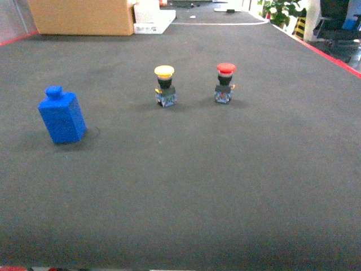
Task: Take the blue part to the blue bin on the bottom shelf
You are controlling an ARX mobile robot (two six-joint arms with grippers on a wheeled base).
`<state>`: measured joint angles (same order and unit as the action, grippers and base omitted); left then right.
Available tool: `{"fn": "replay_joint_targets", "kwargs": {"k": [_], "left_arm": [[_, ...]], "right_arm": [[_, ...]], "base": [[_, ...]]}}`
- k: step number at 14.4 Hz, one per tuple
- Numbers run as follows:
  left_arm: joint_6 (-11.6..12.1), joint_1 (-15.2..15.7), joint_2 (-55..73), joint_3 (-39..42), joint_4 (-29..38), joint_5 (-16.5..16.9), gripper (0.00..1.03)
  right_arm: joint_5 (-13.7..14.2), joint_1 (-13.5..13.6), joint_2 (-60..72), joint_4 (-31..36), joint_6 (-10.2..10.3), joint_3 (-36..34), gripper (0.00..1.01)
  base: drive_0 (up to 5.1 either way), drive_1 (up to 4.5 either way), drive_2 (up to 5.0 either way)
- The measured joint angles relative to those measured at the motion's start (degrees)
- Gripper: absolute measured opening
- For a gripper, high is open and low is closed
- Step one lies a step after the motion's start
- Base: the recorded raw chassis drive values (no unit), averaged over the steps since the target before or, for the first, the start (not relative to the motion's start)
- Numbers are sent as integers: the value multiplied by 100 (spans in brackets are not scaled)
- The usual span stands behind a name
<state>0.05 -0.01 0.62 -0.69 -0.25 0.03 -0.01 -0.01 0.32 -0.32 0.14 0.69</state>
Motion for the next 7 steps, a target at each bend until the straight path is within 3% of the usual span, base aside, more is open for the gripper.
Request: {"fn": "replay_joint_targets", "kwargs": {"k": [7], "left_arm": [[-2, 0, 0, 0, -2, -2, 98]], "right_arm": [[0, 0, 0, 4, 0, 0, 98]], "base": [[0, 0, 0]]}}
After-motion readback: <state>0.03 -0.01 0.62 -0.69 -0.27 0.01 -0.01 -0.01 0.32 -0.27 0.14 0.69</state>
